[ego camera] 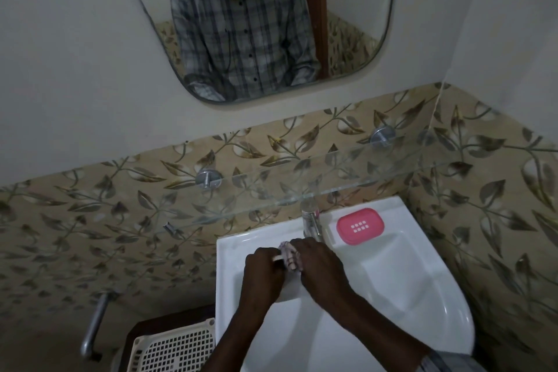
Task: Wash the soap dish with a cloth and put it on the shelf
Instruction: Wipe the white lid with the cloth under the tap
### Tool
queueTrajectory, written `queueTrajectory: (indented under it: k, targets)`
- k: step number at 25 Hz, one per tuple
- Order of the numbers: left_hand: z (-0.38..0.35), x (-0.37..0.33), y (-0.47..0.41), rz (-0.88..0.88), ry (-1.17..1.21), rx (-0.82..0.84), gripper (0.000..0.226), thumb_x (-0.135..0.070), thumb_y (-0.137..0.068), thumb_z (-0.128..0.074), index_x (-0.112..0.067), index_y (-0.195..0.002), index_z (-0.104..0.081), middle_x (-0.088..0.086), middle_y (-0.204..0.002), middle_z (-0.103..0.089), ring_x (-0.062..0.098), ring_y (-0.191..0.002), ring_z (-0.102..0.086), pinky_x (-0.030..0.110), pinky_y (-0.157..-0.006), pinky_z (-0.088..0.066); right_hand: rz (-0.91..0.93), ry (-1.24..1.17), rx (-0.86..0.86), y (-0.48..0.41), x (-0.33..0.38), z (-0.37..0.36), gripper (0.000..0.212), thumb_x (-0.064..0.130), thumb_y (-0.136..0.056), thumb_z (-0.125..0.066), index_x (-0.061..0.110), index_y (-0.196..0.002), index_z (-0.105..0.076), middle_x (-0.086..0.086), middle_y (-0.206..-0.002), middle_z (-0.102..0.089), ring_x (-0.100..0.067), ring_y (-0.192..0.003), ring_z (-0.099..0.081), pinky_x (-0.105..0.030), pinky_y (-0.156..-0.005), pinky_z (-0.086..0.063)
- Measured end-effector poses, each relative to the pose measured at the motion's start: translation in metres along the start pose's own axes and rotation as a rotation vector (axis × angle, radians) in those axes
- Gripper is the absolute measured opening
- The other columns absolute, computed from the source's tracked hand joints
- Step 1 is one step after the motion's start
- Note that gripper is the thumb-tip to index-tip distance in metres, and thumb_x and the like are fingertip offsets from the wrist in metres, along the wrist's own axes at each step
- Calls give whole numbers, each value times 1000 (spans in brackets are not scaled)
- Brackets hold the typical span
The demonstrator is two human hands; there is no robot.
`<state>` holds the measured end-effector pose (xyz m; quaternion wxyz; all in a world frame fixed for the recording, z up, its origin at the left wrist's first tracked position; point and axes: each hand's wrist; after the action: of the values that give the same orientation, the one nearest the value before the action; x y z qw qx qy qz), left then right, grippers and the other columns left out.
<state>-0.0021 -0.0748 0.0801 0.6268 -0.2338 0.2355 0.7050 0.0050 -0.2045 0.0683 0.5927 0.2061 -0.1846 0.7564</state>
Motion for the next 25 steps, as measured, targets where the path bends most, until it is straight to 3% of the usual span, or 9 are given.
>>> queueTrajectory:
  k: [3, 4, 7, 8, 11, 14, 19, 22, 25]
  targets:
    - [0, 3, -1, -17, 0, -95, 18, 3, -78, -62, -8, -66, -71, 11, -75, -76, 23, -71, -70, 15, -51, -36, 120, 30, 23, 2, 2, -6, 39, 8, -95, -47, 14, -134, -52, -6, -130, -58, -26, -120, -54, -37, -102, -43]
    - [2, 5, -1, -20, 9, -140, 18, 3, -77, -63, -8, -71, -75, 7, -78, -78, 21, -73, -71, 18, -55, -41, 20, -91, 37, 3, -3, -6, 35, 11, -96, -49, 15, -131, -55, -6, -125, -61, -24, -113, -60, -37, -97, -47]
    - [1, 4, 7, -37, 94, -307, 18, 0, -81, -68, -14, -80, -79, -2, -82, -78, 12, -77, -71, 22, -65, -49, -523, -685, 52, 11, -5, -8, 19, 23, -98, -58, 7, -107, -61, -9, -82, -68, -19, -55, -67, -36, -57, -55]
    - [-1, 3, 8, -19, 112, -313, 16, -2, -83, -68, -13, -82, -79, -1, -83, -78, 13, -79, -72, 24, -68, -50, -538, -704, 3, 11, -2, -10, 20, 20, -97, -59, 4, -110, -61, -11, -82, -70, -21, -57, -68, -37, -57, -57]
    - [1, 5, 6, 4, 131, -222, 12, -8, -87, -67, -10, -83, -79, 3, -85, -78, 17, -79, -71, 18, -69, -48, -202, -442, -152, 8, 0, -13, 39, 1, -92, -58, 9, -130, -56, -11, -121, -67, -28, -111, -65, -39, -96, -53]
    - [2, 4, 3, -76, 65, -196, 13, -4, -84, -68, -10, -84, -80, 1, -85, -79, 13, -76, -70, 11, -64, -43, 36, -119, -154, 4, -6, -9, 47, -2, -86, -60, 9, -132, -56, -7, -126, -64, -25, -116, -60, -36, -97, -51]
    - [-29, -9, 23, 250, 408, -541, 15, -10, -91, -63, -12, -86, -77, 0, -84, -77, 21, -84, -71, 27, -72, -48, -595, -663, -194, 7, 6, -21, 20, 19, -95, -63, 1, -103, -66, -15, -90, -73, -29, -84, -72, -37, -74, -59]
    - [-42, -9, 25, 321, 488, -488, 18, -18, -94, -60, -13, -107, -73, 3, -98, -75, 25, -93, -70, 34, -82, -53, -598, -646, -147, 11, 10, -25, 25, 21, -94, -62, -1, -105, -64, -15, -98, -71, -30, -92, -69, -36, -79, -57]
    - [-32, -5, 19, 152, 341, -390, 47, -16, -92, -64, -18, -138, -55, 4, -106, -66, 26, -93, -66, 41, -84, -55, -507, -466, -93, 1, -1, -13, 21, 18, -97, -58, -1, -102, -66, -18, -96, -73, -33, -88, -72, -43, -77, -61]
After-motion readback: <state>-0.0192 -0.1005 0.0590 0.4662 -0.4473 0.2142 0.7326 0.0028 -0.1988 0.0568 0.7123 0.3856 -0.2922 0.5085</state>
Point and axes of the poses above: each hand's wrist, its own y-axis away from the middle knuckle, its own z-axis out of the back of the hand, x = y × z
